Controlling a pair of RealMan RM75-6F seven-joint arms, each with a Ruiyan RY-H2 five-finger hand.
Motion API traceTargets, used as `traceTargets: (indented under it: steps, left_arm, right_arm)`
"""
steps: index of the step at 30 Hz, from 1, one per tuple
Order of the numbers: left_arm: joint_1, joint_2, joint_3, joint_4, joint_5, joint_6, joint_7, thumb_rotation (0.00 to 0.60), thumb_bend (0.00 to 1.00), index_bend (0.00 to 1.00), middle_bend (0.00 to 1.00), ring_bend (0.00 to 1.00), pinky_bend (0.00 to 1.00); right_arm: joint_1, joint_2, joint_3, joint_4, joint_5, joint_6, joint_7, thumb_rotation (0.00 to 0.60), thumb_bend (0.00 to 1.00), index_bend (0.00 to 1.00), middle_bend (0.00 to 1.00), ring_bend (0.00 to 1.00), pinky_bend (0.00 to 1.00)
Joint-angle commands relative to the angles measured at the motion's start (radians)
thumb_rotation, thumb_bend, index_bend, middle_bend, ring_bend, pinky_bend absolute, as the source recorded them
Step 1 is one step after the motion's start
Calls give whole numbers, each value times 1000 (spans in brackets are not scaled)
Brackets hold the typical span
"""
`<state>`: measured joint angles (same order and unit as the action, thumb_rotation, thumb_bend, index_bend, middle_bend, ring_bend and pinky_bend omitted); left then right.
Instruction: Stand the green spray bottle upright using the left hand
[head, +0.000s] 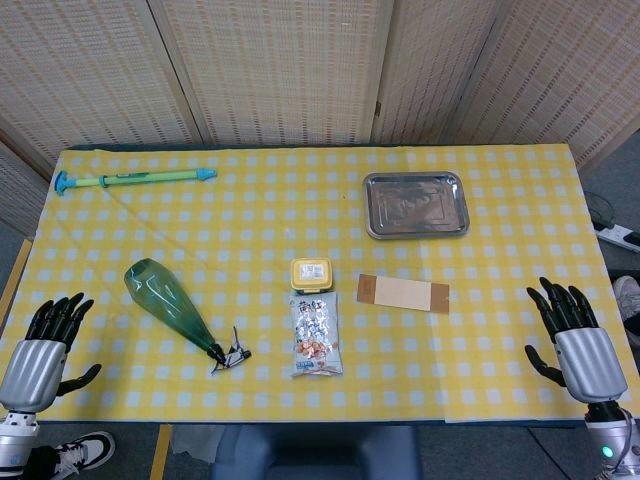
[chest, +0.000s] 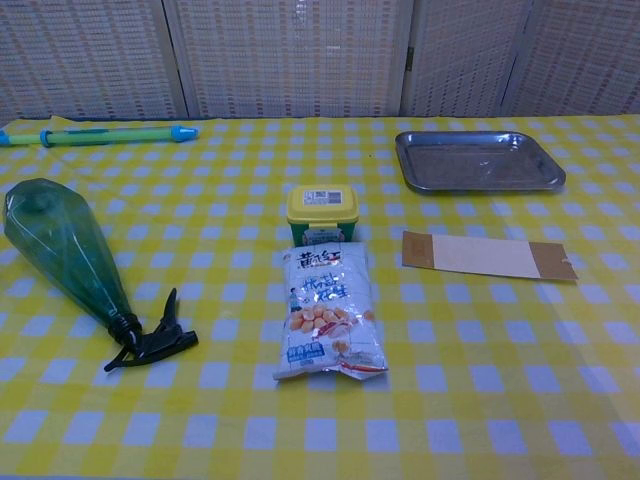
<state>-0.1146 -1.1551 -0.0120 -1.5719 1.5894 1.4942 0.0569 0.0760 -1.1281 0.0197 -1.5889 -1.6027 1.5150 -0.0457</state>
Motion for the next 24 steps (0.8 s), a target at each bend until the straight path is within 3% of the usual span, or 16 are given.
traceTargets:
  steps: [1,6,12,15,17,18,22,24]
  left_arm:
    - [-2,-2,0,-1,3,0,2,600,232,0,64,55,0]
    - [-22,-15,5,0,30,-16,2,600,231,0,64,54,0]
    - [-64,-71,22,53,148,4,-60,600,217,21,61,41,0]
    - [-90,-61,34,33,181,-21,-67,600,179,8,61,28,0]
    - [-98,-59,31,-1,196,-21,-19,600,177,2,58,75,10]
    - [-101,-65,24,-18,204,-16,16,600,178,1,57,160,76]
    - [-126,-123,-1,-44,278,9,149,600,178,39,132,736,698]
    - [-139,-142,2,-45,286,-9,162,600,178,91,196,929,882]
  right_arm:
    - [-2,2,-1,-1,1,0,1,600,355,0,0,0,0]
    - [-14,15,-13,-5,-16,18,13,600,354,0,0,0,0]
    - [-32,33,-13,-14,-27,54,41,600,355,0,0,0,0]
    - [-32,31,-13,-12,-33,56,41,600,354,0,0,0,0]
    - [-31,29,-10,-11,-31,57,44,600,355,0,0,0,0]
    - [-30,28,-8,-10,-29,55,41,600,355,0,0,0,0]
    - [-26,27,-4,-14,-25,48,44,600,355,0,0,0,0]
    - [-25,27,-5,-14,-28,47,46,600,355,0,0,0,0]
